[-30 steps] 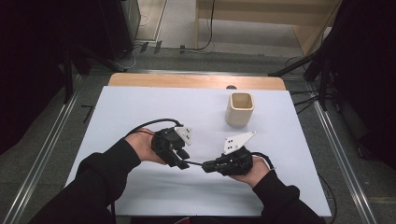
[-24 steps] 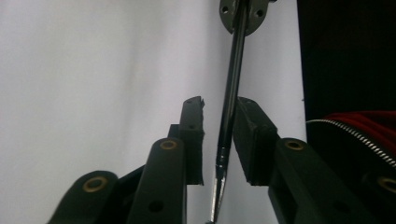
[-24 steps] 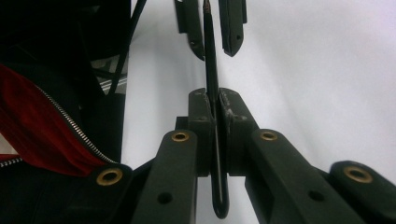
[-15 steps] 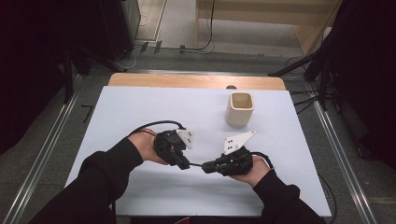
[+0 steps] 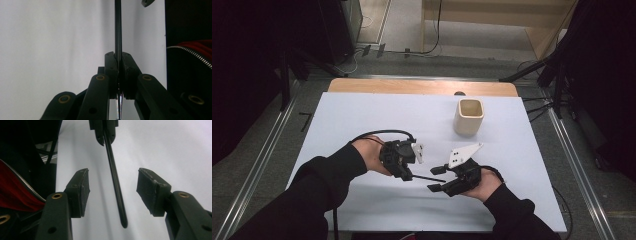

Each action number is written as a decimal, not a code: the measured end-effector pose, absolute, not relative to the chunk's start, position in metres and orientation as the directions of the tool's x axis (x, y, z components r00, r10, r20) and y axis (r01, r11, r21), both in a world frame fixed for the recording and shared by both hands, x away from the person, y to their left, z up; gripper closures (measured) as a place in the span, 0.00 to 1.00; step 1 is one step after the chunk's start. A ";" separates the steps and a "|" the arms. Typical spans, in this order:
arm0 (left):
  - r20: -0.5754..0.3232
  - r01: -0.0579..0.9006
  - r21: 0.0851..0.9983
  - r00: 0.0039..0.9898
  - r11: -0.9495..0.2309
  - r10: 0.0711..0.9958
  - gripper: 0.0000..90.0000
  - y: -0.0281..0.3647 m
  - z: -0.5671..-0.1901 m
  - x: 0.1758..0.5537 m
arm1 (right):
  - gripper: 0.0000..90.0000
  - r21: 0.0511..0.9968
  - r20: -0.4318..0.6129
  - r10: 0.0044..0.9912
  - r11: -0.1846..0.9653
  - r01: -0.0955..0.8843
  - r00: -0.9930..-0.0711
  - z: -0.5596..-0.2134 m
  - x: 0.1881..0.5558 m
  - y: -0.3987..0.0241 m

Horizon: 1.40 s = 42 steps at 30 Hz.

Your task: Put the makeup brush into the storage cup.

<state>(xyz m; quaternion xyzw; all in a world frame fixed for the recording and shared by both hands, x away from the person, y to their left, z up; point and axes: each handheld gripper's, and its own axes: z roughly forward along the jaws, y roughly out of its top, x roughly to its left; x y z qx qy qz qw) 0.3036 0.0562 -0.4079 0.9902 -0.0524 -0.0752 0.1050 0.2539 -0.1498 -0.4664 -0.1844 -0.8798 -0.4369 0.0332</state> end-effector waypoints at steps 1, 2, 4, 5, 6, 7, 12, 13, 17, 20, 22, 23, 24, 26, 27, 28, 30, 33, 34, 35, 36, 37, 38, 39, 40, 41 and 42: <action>-0.140 -0.096 0.201 0.982 -0.975 -0.126 0.95 0.055 -0.408 0.304 | 0.49 0.753 0.233 0.298 0.547 0.366 -0.926 -0.467 0.254 -0.148; -0.137 -0.097 0.196 0.983 -0.976 -0.125 0.95 0.053 -0.407 0.303 | 0.48 0.752 0.235 0.301 0.546 0.369 -0.924 -0.468 0.254 -0.147; -0.134 -0.103 0.184 0.983 -0.978 -0.129 0.95 0.051 -0.407 0.303 | 0.45 0.739 0.239 0.308 0.558 0.378 -0.921 -0.469 0.255 -0.144; -0.131 -0.107 0.174 0.983 -0.979 -0.131 0.95 0.050 -0.406 0.303 | 0.43 0.732 0.236 0.312 0.566 0.380 -0.920 -0.470 0.255 -0.143; -0.132 -0.108 0.170 0.983 -0.980 -0.131 0.95 0.049 -0.406 0.303 | 0.41 0.731 0.223 0.306 0.576 0.366 -0.926 -0.471 0.256 -0.142; -0.128 -0.115 0.158 0.982 -0.981 -0.136 0.95 0.048 -0.406 0.303 | 0.39 0.723 0.231 0.315 0.577 0.379 -0.920 -0.472 0.256 -0.141; -0.131 -0.125 0.133 0.981 -0.983 -0.143 0.95 0.045 -0.407 0.303 | 0.30 0.724 0.227 0.332 0.571 0.387 -0.916 -0.475 0.258 -0.136; -0.137 -0.125 0.130 0.980 -0.984 -0.143 0.95 0.045 -0.408 0.303 | 0.30 0.727 0.228 0.334 0.566 0.388 -0.915 -0.475 0.258 -0.135; -0.142 -0.134 0.121 0.978 -0.984 -0.151 0.95 0.043 -0.409 0.302 | 0.46 0.726 0.216 0.323 0.578 0.373 -0.921 -0.475 0.258 -0.132; -0.144 -0.139 0.111 0.977 -0.984 -0.154 0.95 0.041 -0.409 0.303 | 0.53 0.724 0.217 0.321 0.580 0.373 -0.922 -0.476 0.257 -0.129; -0.145 -0.147 0.108 0.976 -0.983 -0.162 0.95 0.040 -0.409 0.303 | 0.63 0.722 0.239 0.327 0.570 0.392 -0.914 -0.477 0.259 -0.127; -0.149 -0.148 0.105 0.975 -0.983 -0.163 0.95 0.039 -0.408 0.303 | 0.66 0.723 0.245 0.328 0.565 0.397 -0.912 -0.477 0.260 -0.127; -0.151 -0.147 0.106 0.975 -0.983 -0.162 0.95 0.039 -0.408 0.303 | 0.67 0.722 0.252 0.325 0.564 0.400 -0.912 -0.478 0.261 -0.127; -0.150 -0.149 0.103 0.975 -0.984 -0.163 0.95 0.038 -0.408 0.303 | 0.71 0.720 0.260 0.324 0.563 0.406 -0.910 -0.478 0.262 -0.127; -0.152 -0.150 0.098 0.975 -0.984 -0.164 0.95 0.037 -0.409 0.303 | 0.72 0.721 0.263 0.326 0.559 0.410 -0.908 -0.478 0.262 -0.127; -0.152 -0.150 0.098 0.975 -0.984 -0.164 0.95 0.037 -0.409 0.303 | 0.73 0.721 0.266 0.324 0.558 0.410 -0.908 -0.479 0.262 -0.126; -0.153 -0.152 0.099 0.974 -0.983 -0.166 0.95 0.036 -0.410 0.303 | 0.74 0.720 0.266 0.326 0.559 0.412 -0.907 -0.479 0.262 -0.126; -0.159 -0.143 0.098 0.975 -0.985 -0.158 0.95 0.035 -0.412 0.304 | 0.81 0.716 0.270 0.321 0.564 0.412 -0.908 -0.479 0.261 -0.125; -0.159 -0.143 0.098 0.975 -0.985 -0.158 0.95 0.035 -0.412 0.304 | 0.81 0.716 0.270 0.321 0.564 0.412 -0.908 -0.479 0.261 -0.125; -0.156 -0.151 0.091 0.974 -0.984 -0.164 0.95 0.035 -0.412 0.306 | 0.85 0.714 0.275 0.317 0.565 0.413 -0.908 -0.479 0.261 -0.124; -0.156 -0.151 0.091 0.974 -0.984 -0.164 0.95 0.035 -0.412 0.306 | 0.85 0.714 0.275 0.317 0.565 0.413 -0.908 -0.479 0.261 -0.124; -0.162 -0.150 0.100 0.973 -0.984 -0.165 0.95 0.035 -0.413 0.306 | 0.89 0.714 0.273 0.312 0.569 0.409 -0.910 -0.480 0.261 -0.124; -0.162 -0.150 0.100 0.973 -0.984 -0.165 0.95 0.035 -0.413 0.306 | 0.89 0.714 0.273 0.312 0.569 0.409 -0.910 -0.480 0.261 -0.124; -0.164 -0.148 0.101 0.973 -0.984 -0.163 0.95 0.035 -0.413 0.305 | 0.91 0.714 0.269 0.311 0.571 0.406 -0.911 -0.480 0.261 -0.124; -0.166 -0.149 0.103 0.972 -0.983 -0.165 0.95 0.035 -0.413 0.305 | 0.92 0.714 0.265 0.308 0.575 0.401 -0.914 -0.480 0.261 -0.124; -0.167 -0.150 0.102 0.972 -0.983 -0.166 0.94 0.035 -0.413 0.305 | 0.93 0.714 0.266 0.299 0.578 0.396 -0.916 -0.480 0.261 -0.125; -0.167 -0.150 0.102 0.972 -0.983 -0.166 0.94 0.035 -0.413 0.305 | 0.93 0.714 0.266 0.299 0.578 0.396 -0.916 -0.480 0.261 -0.125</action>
